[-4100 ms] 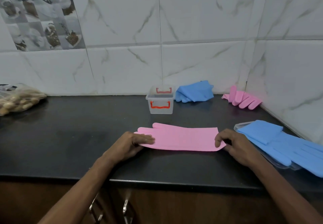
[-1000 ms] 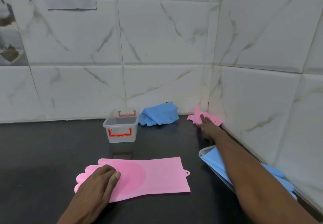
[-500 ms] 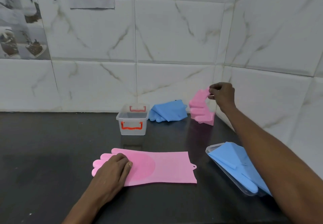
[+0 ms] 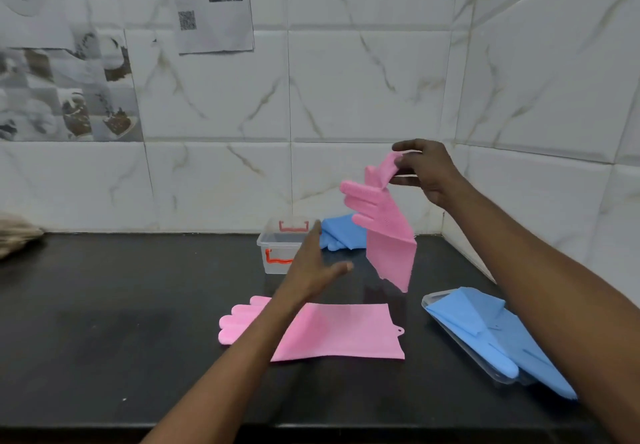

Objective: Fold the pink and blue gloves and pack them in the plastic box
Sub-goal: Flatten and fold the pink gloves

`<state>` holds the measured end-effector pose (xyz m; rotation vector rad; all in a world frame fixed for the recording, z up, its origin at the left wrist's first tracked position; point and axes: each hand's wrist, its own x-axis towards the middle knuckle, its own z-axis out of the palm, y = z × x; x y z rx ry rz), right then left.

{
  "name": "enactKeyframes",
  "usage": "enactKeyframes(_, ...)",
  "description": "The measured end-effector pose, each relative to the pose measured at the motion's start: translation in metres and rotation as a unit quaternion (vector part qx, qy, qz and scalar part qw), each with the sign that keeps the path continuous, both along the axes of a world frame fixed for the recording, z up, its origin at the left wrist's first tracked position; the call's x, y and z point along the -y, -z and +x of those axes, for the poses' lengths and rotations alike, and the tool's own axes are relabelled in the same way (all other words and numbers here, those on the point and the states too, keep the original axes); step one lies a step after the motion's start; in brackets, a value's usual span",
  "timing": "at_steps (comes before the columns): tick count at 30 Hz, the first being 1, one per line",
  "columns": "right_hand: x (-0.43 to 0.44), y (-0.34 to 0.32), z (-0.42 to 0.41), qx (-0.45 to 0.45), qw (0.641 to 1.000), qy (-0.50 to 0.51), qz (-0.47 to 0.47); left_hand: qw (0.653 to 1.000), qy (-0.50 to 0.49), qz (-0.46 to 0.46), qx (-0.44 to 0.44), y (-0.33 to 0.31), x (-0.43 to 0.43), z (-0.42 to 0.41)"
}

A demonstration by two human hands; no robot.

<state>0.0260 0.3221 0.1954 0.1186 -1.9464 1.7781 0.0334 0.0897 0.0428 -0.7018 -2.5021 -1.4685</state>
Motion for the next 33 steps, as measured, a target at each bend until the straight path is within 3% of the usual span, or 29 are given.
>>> enactKeyframes(4,0.005,-0.014,0.01,0.025,0.996,-0.082,-0.018,0.994,0.016,0.085,0.063,-0.04,-0.028,-0.03)
enactKeyframes(8,0.012,-0.015,0.013,0.022,0.99,-0.122,-0.071,0.985,0.103,0.086,0.108,-0.047,-0.03,-0.043)
enactKeyframes(13,0.003,-0.002,0.008,0.073,0.996,0.009,-0.047,0.974,0.114,0.151,0.128,-0.036,-0.015,-0.042)
enactKeyframes(17,0.002,0.009,0.01,0.147,0.988,0.002,-0.054,0.954,0.193,0.165,0.161,-0.033,0.0,-0.04)
enactKeyframes(21,0.015,0.013,0.018,0.162,0.977,0.045,0.131,0.954,0.208,0.155,0.149,-0.04,0.006,-0.034)
enactKeyframes(24,0.027,0.015,0.027,0.142,0.917,0.137,0.345,0.963,0.15,0.147,0.17,-0.046,0.006,-0.032)
enactKeyframes(25,0.031,0.016,0.033,0.116,0.905,0.167,0.373,0.966,0.126,0.144,0.175,-0.047,0.005,-0.033)
enactKeyframes(26,0.035,0.019,0.039,0.091,0.913,0.18,0.355,0.968,0.106,0.145,0.178,-0.047,0.005,-0.033)
enactKeyframes(28,0.039,0.034,0.049,0.087,0.963,0.137,0.217,0.967,0.084,0.155,0.185,-0.047,0.005,-0.032)
enactKeyframes(30,0.047,0.061,0.062,0.169,0.98,0.056,0.093,0.976,0.067,0.145,0.15,-0.049,0.003,-0.027)
enactKeyframes(31,0.052,0.077,0.066,0.212,0.976,0.015,0.054,0.989,0.057,0.102,0.092,-0.051,0.001,-0.024)
enactKeyframes(33,0.062,0.106,0.067,0.256,0.963,-0.071,-0.048,0.994,0.049,-0.066,-0.068,-0.059,-0.008,-0.01)
